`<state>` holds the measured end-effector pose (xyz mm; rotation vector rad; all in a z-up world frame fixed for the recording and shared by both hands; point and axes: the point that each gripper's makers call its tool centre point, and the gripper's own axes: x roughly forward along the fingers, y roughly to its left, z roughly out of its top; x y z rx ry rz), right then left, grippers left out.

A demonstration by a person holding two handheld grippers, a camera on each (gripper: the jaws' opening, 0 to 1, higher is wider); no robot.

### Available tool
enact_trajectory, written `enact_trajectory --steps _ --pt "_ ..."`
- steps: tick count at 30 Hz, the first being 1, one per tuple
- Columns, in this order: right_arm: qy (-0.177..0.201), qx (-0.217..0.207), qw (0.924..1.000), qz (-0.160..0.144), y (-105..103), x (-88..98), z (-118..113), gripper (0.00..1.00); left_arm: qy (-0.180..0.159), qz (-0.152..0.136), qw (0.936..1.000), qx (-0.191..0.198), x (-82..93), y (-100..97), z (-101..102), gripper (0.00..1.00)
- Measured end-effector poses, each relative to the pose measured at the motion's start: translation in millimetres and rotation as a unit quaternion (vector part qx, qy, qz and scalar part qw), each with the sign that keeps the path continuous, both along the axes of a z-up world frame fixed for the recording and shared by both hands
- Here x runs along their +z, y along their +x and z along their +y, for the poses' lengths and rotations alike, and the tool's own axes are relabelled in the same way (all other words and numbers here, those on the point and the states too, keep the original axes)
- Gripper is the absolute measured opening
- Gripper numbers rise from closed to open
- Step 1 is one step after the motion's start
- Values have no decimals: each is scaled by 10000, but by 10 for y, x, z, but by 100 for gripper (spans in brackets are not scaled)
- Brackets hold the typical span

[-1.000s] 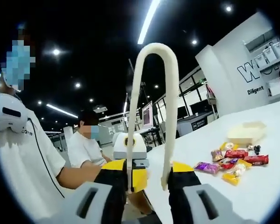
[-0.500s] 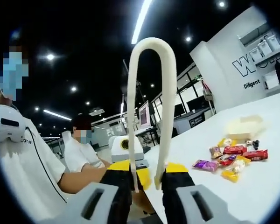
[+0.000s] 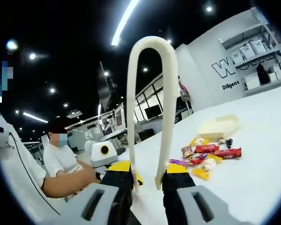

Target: Place the target food into the container with the food tongs after gripping and lifting it, then release it inside without dropping or visibly crushing the food.

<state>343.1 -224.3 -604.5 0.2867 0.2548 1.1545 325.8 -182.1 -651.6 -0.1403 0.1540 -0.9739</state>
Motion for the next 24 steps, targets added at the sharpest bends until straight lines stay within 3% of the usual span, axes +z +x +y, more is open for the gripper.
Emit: enact_trajectory --steps 2,6,8,12,16,18,22,23,24 --pt "-69 -42 10000 53 14 -27 12 18 104 -81 9994 313 -15 81 82 0" --pt "-360 -468 9981 -154 164 -88 -38 18 304 -74 9977 600 -39 137 169 0" --pt "-395 -464 9981 -103 171 -107 -18 19 346 -34 9971 678 -44 149 196 0" --pt "-412 -546 9976 -97 257 -117 1 19 201 -118 9952 956 -1 224 293 1" --pt "-529 -753 9957 -77 360 -132 -14 19 -39 9 9938 1115 13 278 364 6" --pt "-549 -774 9955 -83 355 -141 -16 19 34 -125 9921 1245 18 298 407 5" --pt "-485 -797 9956 -17 369 -165 -17 20 114 -115 9907 1349 -14 321 448 6" --pt "-471 -806 9956 4 371 -171 -17 20 477 -194 9885 1424 -77 342 490 7" --pt "-465 -811 9956 22 371 -179 -16 20 585 -302 9867 1488 -79 364 503 8"
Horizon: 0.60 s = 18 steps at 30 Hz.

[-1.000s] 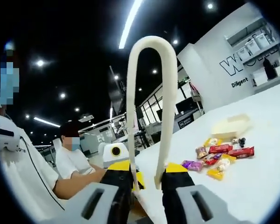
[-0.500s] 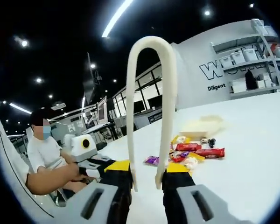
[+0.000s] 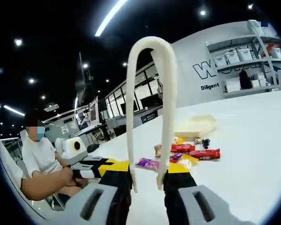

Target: Place the target food into the container with the food tongs after gripping and lifting it, then release it inside without dropping or visibly crushing the food.

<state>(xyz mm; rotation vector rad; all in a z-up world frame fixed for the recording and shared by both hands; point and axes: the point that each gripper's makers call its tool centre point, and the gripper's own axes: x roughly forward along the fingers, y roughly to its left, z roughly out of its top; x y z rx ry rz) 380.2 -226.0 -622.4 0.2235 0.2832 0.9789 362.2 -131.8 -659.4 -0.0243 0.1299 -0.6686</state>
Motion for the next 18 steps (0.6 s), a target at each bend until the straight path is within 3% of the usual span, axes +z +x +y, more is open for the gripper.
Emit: enact_trajectory --steps 3,6,9,11,12,14,16,18 --pt "-33 -40 10000 26 -3 -32 -9 21 -114 70 9999 -11 0 10 -23 11" --pt "-50 -71 9999 75 6 -62 -27 22 175 -60 9996 203 -27 78 36 14" --pt "-22 -138 9998 118 41 -73 -45 22 171 -3 9987 484 -61 162 129 27" --pt "-11 -151 9998 162 50 -77 -40 22 325 -144 9964 768 -69 256 239 34" --pt "-38 -178 9997 171 60 -83 -38 22 324 -10 9952 919 -89 257 292 38" --pt "-112 -258 9994 190 100 -98 -30 22 63 -180 9961 866 13 224 308 41" --pt "-149 -315 9990 268 135 -104 -27 22 254 -104 9960 850 17 207 328 41" --pt "-175 -336 9990 253 167 -88 -10 22 171 -29 9966 801 63 216 311 44"
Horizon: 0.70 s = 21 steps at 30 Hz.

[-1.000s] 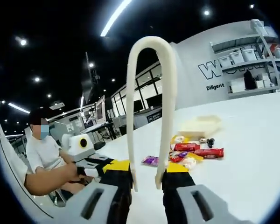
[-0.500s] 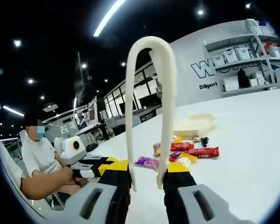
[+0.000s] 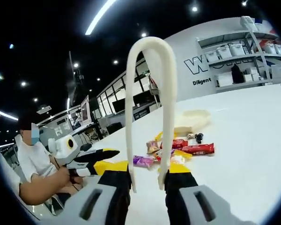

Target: Place the target food into the container with the food tongs after gripping and lifting it, then release it inside without dropping or visibly crushing the food.

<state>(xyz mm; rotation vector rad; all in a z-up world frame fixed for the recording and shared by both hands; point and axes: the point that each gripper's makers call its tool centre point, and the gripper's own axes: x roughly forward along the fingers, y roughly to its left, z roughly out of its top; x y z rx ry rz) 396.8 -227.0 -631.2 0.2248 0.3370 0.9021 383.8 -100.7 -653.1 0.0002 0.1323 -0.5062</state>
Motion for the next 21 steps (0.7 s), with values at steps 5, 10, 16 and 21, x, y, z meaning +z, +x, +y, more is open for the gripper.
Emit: enact_trajectory --steps 5,10,16,21 --pt "-101 -226 9997 86 120 -15 49 22 -71 257 9993 272 -228 104 98 53" --pt "-217 -274 9994 39 154 -41 55 23 105 425 9985 342 -254 88 117 62" --pt "-540 -624 9964 167 374 -177 123 22 187 272 9988 363 -269 119 124 76" --pt "-477 -899 9945 262 495 -202 185 22 313 133 9962 799 -245 179 285 89"
